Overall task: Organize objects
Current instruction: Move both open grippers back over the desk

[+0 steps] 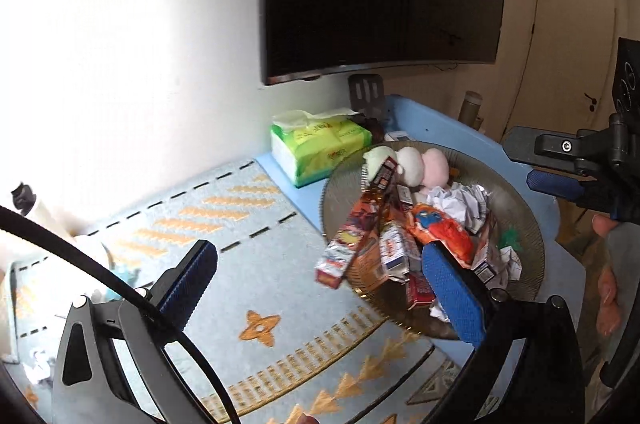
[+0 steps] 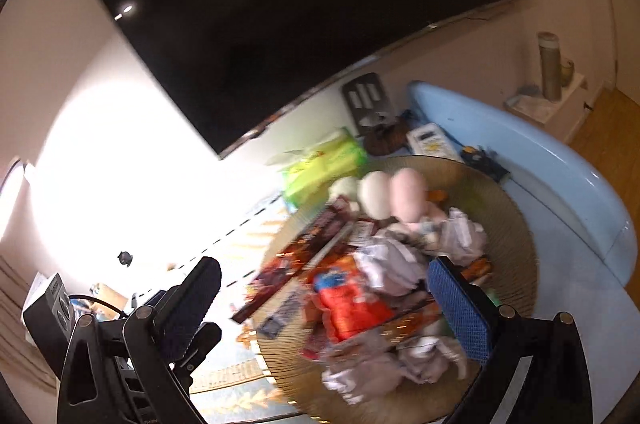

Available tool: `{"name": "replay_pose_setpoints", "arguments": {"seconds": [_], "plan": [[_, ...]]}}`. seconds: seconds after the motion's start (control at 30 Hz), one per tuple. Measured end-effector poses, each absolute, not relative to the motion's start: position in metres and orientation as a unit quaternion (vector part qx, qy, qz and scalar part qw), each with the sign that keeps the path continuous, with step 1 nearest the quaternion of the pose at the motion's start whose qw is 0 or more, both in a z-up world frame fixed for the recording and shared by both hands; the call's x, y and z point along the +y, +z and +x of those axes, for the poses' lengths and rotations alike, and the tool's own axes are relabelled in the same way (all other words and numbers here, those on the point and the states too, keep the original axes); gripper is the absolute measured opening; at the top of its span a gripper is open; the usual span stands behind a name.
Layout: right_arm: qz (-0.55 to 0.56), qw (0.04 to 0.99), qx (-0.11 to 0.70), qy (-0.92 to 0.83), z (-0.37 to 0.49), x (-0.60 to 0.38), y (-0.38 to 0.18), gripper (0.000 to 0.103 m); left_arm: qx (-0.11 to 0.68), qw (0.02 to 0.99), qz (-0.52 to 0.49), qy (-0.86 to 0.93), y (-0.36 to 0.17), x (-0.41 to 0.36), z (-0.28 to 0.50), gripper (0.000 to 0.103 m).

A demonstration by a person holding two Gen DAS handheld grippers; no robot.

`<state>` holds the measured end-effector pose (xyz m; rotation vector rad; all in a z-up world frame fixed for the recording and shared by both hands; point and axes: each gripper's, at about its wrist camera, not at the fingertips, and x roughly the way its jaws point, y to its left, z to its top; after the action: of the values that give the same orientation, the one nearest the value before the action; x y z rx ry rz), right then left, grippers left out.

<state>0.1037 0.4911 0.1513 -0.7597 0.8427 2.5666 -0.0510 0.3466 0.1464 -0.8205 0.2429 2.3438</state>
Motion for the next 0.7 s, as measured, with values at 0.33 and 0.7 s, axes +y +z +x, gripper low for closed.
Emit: {"name": "replay_pose_setpoints", "arguments": {"seconds": [0.33,0.7], "plan": [[-0.285,0.084,0.218,0.93,0.025,0.366,0.182,0.103,0.095,0.186,-0.291,0.934,0.194,0.185,-0.068,0.103],[-0.319,0.039,0.154,0.934,-0.067,0.265,0.131,0.103,0.056,0.118,-0.375,0.918,0.106,0.053,-0.098,0.103]]}}
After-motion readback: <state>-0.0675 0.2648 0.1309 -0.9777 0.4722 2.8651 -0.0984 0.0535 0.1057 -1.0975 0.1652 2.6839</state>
